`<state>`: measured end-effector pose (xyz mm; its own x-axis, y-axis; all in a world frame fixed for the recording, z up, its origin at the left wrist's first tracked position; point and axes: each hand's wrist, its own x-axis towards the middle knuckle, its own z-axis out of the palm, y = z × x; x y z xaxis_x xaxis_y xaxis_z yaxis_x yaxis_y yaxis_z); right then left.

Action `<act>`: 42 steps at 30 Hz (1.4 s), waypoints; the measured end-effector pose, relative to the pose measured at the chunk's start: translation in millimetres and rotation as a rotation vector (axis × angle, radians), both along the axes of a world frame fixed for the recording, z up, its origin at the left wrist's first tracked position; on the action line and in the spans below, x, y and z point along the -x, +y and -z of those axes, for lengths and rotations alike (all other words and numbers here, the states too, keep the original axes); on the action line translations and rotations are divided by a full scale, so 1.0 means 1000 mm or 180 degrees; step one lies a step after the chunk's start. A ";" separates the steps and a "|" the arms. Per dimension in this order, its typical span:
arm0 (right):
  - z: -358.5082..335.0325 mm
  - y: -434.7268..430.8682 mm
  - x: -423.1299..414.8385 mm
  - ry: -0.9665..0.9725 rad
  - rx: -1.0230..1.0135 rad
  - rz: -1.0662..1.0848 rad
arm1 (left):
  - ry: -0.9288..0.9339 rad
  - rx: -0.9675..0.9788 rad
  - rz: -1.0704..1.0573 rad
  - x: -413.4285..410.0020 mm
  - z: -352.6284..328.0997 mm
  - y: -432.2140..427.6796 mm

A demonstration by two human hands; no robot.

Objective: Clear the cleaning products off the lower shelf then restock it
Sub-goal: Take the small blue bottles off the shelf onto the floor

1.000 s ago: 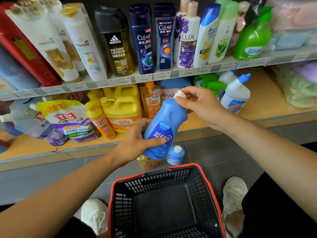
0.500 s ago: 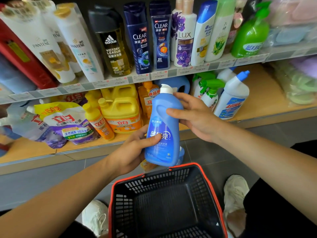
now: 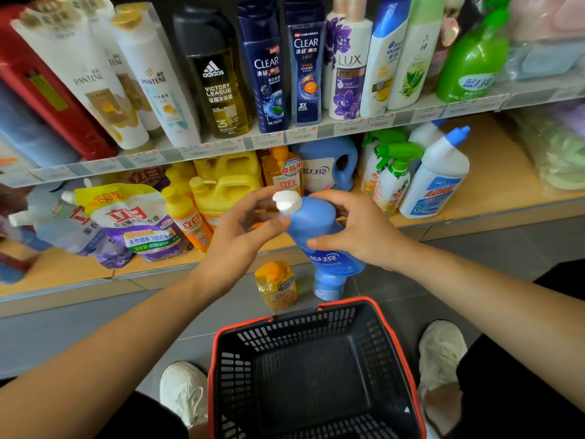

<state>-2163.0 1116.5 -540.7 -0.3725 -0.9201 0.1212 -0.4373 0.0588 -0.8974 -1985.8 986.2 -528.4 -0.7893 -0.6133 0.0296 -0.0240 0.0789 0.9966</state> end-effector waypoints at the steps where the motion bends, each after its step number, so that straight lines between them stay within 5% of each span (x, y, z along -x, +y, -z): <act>1: 0.000 0.000 0.000 0.0159 -0.0056 -0.0051 | 0.0045 0.0369 0.0041 -0.002 -0.003 -0.002; 5: -0.001 0.001 -0.006 0.0495 -0.0090 -0.0165 | -0.0059 0.1513 0.0155 -0.005 -0.006 -0.006; 12: -0.002 0.002 -0.014 0.0980 -0.0162 -0.0394 | -0.0169 0.2177 0.0409 -0.010 -0.011 -0.011; 18: -0.008 0.002 -0.007 0.0498 -0.0250 -0.0574 | -0.0032 0.2611 0.0759 -0.010 -0.021 -0.020; 23: -0.005 0.000 -0.003 -0.0219 -0.0430 -0.0643 | 0.0128 0.2353 0.0909 -0.010 -0.023 -0.023; 29: -0.006 0.002 0.004 -0.1373 -0.0417 -0.0753 | 0.0282 0.1061 0.0716 -0.010 -0.023 -0.022; 42: -0.006 0.005 0.006 -0.2411 -0.0490 -0.0987 | 0.0231 0.0862 0.0697 -0.017 -0.031 -0.026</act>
